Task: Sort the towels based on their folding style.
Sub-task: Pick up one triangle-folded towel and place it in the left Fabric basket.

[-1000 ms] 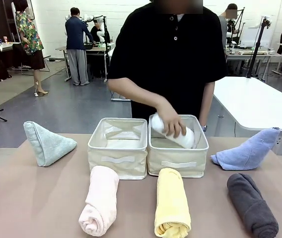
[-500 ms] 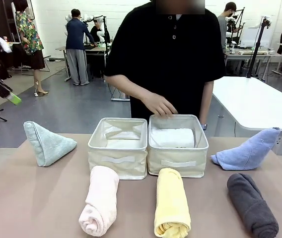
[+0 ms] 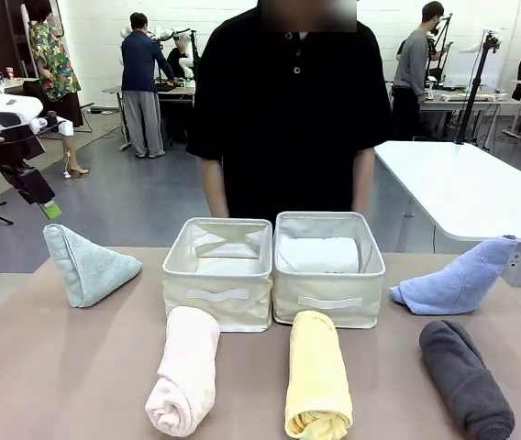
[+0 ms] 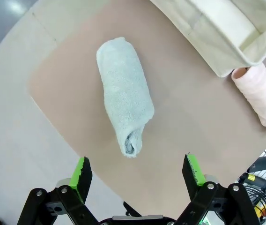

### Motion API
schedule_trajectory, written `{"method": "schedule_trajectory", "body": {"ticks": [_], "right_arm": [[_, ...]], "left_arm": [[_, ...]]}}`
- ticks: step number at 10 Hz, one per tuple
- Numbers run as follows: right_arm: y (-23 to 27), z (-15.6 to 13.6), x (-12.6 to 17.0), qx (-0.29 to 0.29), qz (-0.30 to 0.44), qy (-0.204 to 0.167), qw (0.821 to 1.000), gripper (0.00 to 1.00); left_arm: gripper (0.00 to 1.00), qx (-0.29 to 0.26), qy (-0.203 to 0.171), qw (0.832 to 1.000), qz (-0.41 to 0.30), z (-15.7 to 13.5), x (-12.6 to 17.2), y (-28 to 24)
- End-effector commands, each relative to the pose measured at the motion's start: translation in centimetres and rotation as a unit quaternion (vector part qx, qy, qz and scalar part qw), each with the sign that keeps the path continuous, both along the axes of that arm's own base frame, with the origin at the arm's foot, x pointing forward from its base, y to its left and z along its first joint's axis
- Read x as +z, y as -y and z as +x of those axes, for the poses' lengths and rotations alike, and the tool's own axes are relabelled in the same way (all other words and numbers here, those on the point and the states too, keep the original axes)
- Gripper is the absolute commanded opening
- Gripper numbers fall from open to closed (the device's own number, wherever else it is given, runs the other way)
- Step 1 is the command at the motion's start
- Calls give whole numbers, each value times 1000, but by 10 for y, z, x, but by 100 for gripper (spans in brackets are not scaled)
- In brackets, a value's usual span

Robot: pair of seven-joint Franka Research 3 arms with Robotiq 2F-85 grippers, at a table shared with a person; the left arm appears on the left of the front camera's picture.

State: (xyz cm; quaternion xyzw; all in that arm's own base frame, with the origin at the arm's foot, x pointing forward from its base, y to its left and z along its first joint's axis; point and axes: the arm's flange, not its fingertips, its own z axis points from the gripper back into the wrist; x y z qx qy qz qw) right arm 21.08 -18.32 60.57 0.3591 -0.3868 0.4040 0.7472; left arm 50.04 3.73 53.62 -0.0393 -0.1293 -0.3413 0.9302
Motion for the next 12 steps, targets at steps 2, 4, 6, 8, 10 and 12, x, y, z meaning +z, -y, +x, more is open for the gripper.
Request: {"method": "schedule_trajectory", "body": {"ticks": [2, 4, 6, 8, 10, 12], "right_arm": [[-1, 3, 3, 7, 10, 11, 1000, 100], [-1, 3, 3, 7, 10, 11, 1000, 100], [-1, 3, 3, 7, 10, 11, 1000, 100], [-1, 3, 3, 7, 10, 11, 1000, 100], [-1, 3, 3, 7, 10, 11, 1000, 100], [-1, 3, 3, 7, 10, 11, 1000, 100]], "left_arm": [[100, 18, -39, 999, 16, 23, -19, 5], [100, 8, -49, 998, 34, 32, -39, 9], [100, 11, -58, 997, 40, 36, -49, 9], [100, 12, -73, 996, 48, 39, -59, 7], [100, 4, -80, 996, 42, 42, -68, 8], [100, -1, -71, 997, 39, 45, -73, 9]]}}
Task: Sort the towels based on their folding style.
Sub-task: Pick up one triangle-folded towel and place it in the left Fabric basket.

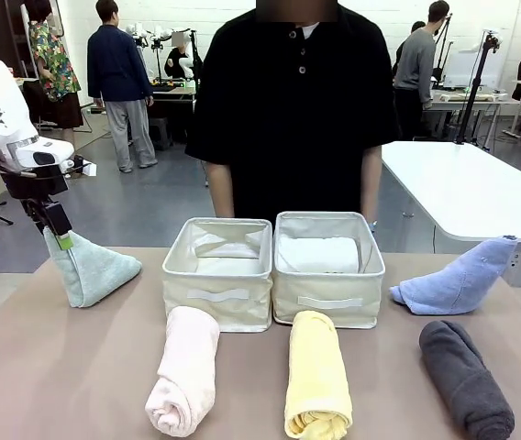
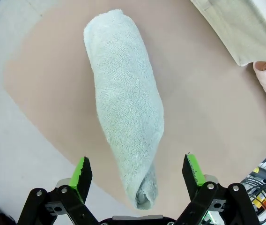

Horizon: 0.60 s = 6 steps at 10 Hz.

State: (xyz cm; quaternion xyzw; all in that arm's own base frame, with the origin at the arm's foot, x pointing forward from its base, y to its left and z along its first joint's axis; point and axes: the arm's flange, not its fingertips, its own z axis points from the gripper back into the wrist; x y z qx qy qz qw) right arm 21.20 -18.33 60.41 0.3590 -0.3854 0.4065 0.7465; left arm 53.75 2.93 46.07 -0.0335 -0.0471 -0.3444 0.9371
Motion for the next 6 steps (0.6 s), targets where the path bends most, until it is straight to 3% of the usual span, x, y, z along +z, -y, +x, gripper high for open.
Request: {"method": "schedule_trajectory", "body": {"ticks": [1, 2, 5, 6], "right_arm": [[-1, 2, 4, 4, 11, 11, 1000, 100], [-1, 2, 4, 4, 11, 11, 1000, 100], [-1, 2, 4, 4, 11, 11, 1000, 100], [-1, 2, 4, 4, 11, 11, 1000, 100]], "left_arm": [[100, 2, 4, 1000, 7, 10, 0, 0], [100, -2, 6, 1000, 8, 11, -3, 0], [18, -15, 10, 1000, 4, 12, -3, -1], [0, -17, 11, 1000, 3, 12, -1, 0]]}}
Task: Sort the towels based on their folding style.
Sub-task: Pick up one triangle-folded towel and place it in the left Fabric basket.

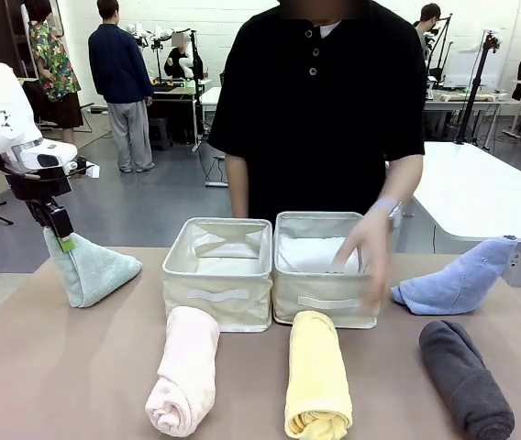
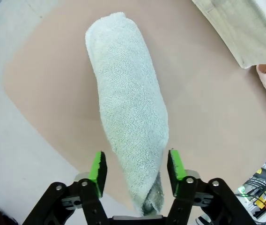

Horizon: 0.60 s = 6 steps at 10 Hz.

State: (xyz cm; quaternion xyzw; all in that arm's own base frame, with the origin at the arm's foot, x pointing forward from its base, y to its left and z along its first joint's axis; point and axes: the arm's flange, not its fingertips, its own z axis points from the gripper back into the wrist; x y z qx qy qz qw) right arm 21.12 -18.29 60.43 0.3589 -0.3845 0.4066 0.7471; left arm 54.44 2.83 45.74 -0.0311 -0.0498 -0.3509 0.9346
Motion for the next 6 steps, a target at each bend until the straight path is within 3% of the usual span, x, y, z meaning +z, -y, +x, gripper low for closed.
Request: {"method": "schedule_trajectory", "body": {"ticks": [1, 2, 3, 4, 6], "right_arm": [[0, 2, 4, 4, 12, 12, 1000, 100], [0, 2, 4, 4, 12, 12, 1000, 100], [0, 2, 4, 4, 12, 12, 1000, 100], [0, 2, 4, 4, 12, 12, 1000, 100], [0, 2, 4, 4, 12, 12, 1000, 100]], "left_arm": [[0, -12, 7, 1000, -2, 5, 2, -2], [0, -13, 5, 1000, -2, 5, 2, -2], [14, -13, 5, 1000, -5, 5, 2, -2], [2, -14, 5, 1000, -5, 5, 3, -2], [0, -16, 4, 1000, -8, 4, 5, -3]]}}
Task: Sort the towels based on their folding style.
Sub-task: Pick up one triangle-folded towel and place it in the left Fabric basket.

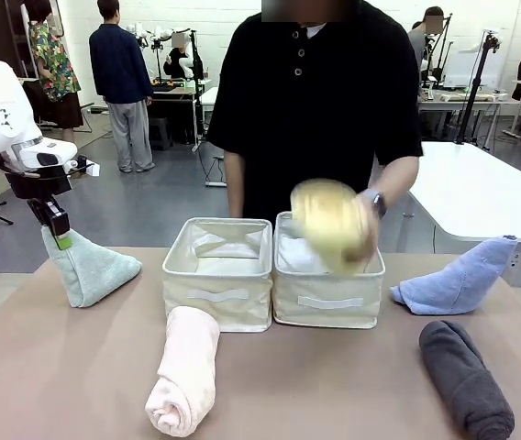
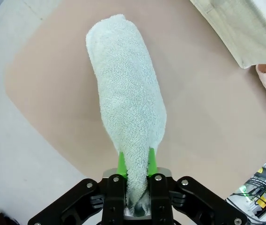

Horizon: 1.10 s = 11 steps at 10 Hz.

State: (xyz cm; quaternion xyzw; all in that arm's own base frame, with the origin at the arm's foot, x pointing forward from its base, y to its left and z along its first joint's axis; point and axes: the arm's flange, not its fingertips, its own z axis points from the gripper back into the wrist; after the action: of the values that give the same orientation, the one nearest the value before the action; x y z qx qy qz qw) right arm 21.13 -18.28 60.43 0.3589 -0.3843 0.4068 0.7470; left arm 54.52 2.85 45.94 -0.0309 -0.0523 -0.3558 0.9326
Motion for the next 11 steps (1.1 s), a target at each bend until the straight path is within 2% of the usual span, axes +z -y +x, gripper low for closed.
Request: {"method": "schedule_trajectory", "body": {"ticks": [1, 2, 3, 4, 5, 6, 7, 8, 9, 11], "right_arm": [[0, 2, 4, 4, 12, 12, 1000, 100], [0, 2, 4, 4, 12, 12, 1000, 100], [0, 2, 4, 4, 12, 12, 1000, 100], [0, 2, 4, 4, 12, 12, 1000, 100], [0, 2, 4, 4, 12, 12, 1000, 100], [0, 2, 4, 4, 12, 12, 1000, 100], [0, 2, 4, 4, 12, 12, 1000, 100], [0, 2, 4, 4, 12, 12, 1000, 100], [0, 2, 4, 4, 12, 12, 1000, 100], [0, 2, 4, 4, 12, 12, 1000, 100]], "left_arm": [[0, -12, 6, 1000, -7, 2, 6, -4], [0, -23, 19, 1000, 0, -2, 12, -3], [0, -71, 10, 997, -16, -15, 36, 1], [0, -166, -19, 986, -3, -36, 71, 3], [0, -229, -19, 972, 37, -60, 112, 0], [0, -232, 13, 971, 64, -84, 156, -2], [0, -251, 38, 965, 62, -107, 195, -1], [0, -275, 36, 959, 55, -129, 228, -1], [0, -286, 41, 956, 50, -143, 247, 0], [0, -311, 61, 949, 2, -164, 258, -3]]}}
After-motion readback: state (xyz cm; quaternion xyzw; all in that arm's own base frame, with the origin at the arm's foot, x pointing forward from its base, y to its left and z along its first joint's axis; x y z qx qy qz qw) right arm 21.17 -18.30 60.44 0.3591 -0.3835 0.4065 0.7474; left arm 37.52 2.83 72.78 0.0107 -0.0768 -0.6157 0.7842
